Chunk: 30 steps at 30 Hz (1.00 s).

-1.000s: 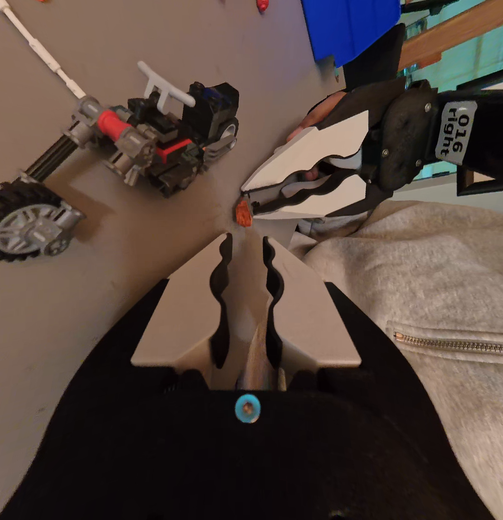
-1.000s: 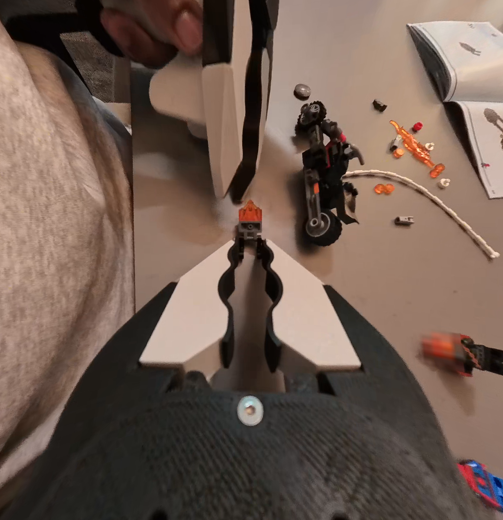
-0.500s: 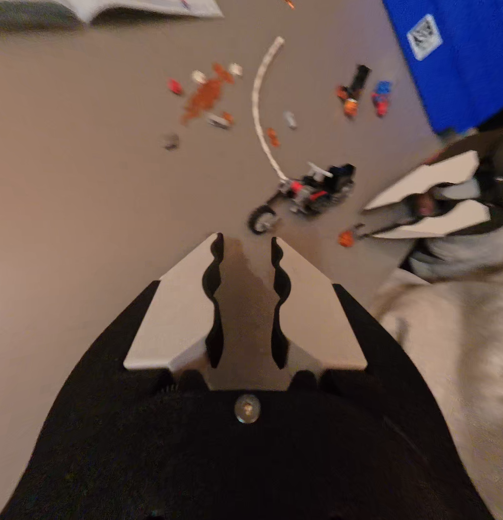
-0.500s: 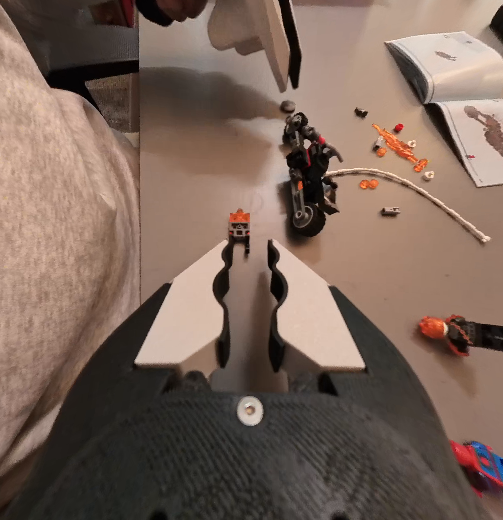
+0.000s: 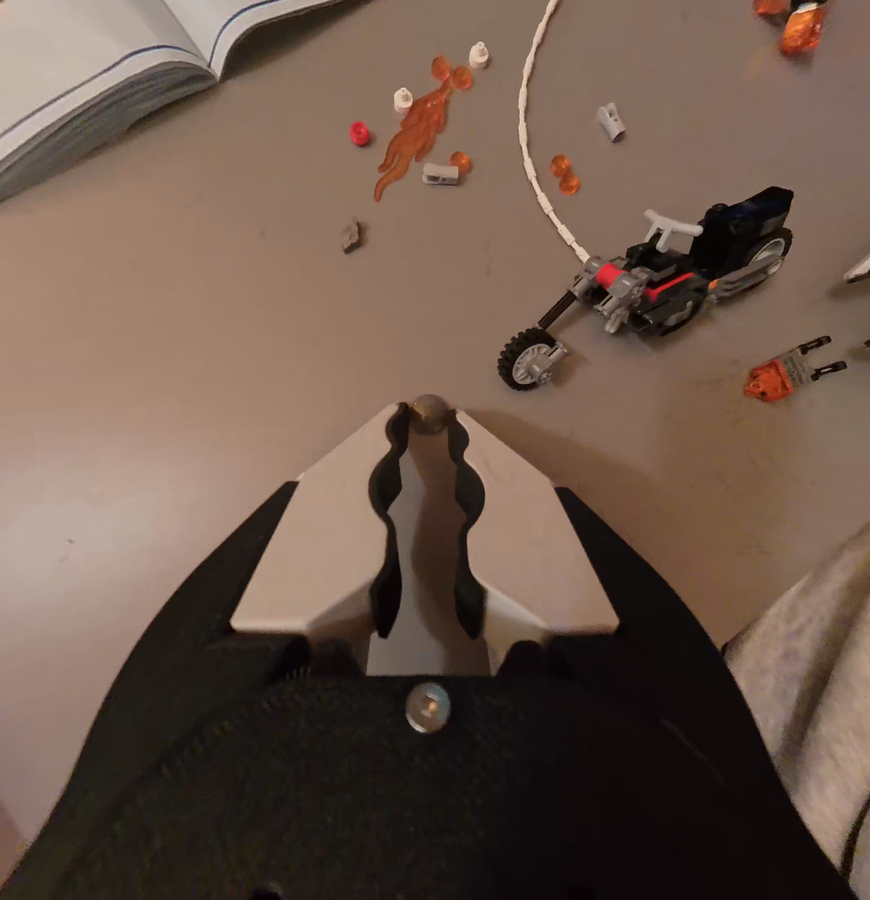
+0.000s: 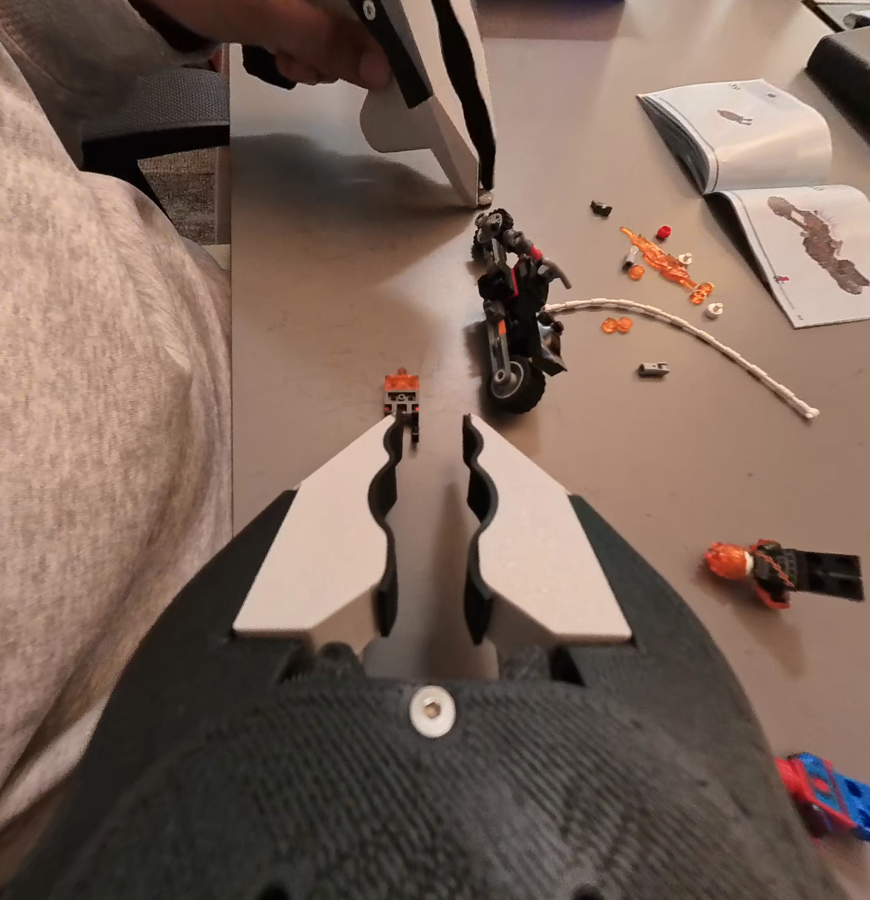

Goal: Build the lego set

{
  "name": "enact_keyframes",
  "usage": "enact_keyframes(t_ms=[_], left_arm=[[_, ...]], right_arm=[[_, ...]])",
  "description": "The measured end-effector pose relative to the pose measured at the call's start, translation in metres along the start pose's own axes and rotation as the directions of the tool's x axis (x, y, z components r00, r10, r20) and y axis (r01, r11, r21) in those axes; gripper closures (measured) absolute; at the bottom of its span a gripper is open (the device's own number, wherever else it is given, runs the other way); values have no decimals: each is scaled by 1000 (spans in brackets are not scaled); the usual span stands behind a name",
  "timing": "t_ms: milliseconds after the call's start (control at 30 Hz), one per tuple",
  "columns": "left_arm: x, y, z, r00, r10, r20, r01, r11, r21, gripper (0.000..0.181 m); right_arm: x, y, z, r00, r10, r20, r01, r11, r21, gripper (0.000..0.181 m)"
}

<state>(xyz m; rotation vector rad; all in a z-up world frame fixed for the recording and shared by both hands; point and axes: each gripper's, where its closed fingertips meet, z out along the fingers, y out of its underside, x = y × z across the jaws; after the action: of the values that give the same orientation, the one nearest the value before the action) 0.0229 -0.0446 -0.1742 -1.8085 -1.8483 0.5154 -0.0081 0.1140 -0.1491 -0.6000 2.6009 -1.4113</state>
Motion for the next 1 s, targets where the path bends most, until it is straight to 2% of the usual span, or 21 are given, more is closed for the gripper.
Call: enact_keyframes(t_ms=[100, 167, 200, 267, 333, 400, 500, 567, 800, 900, 1000], left_arm=[[6, -4, -3, 997, -24, -67, 27, 999, 45, 167], [24, -22, -15, 970, -56, -238, 97, 982, 165, 167], [37, -35, -28, 931, -51, -363, 148, 958, 246, 167], [57, -60, -65, 782, -17, -623, 314, 874, 371, 167], [62, -75, -103, 587, 38, -809, 493, 775, 394, 168], [59, -79, -121, 455, 73, -887, 590, 721, 362, 168], [61, -80, -130, 370, 101, -923, 636, 697, 331, 168], [64, -82, -131, 353, 113, -929, 641, 694, 328, 168], [76, -83, -126, 368, 123, -922, 594, 732, 334, 168], [86, -76, -113, 436, 110, -893, 512, 786, 347, 168], [99, -59, -82, 588, 78, -805, 336, 881, 332, 167]], right_arm=[[1, 0, -1, 1000, 2, -4, -2, 1000, 5, 159], [2, -1, -1, 1000, 2, -9, -2, 1000, 9, 160], [3, -1, -2, 1000, 3, -11, -2, 1000, 12, 160], [4, -2, -2, 1000, 5, -15, -5, 1000, 17, 160], [4, -2, -2, 1000, 6, -18, -6, 1000, 17, 160], [4, -2, -2, 1000, 3, -21, -3, 1000, 17, 160], [4, -2, -3, 1000, 2, -24, -1, 1000, 20, 160], [5, -2, -4, 1000, 4, -25, -4, 1000, 23, 160], [8, 0, -9, 999, 13, -41, -12, 999, 31, 160], [9, 0, -9, 999, 16, -45, -14, 999, 33, 160], [11, 1, -9, 998, 15, -55, -13, 1000, 28, 161]])
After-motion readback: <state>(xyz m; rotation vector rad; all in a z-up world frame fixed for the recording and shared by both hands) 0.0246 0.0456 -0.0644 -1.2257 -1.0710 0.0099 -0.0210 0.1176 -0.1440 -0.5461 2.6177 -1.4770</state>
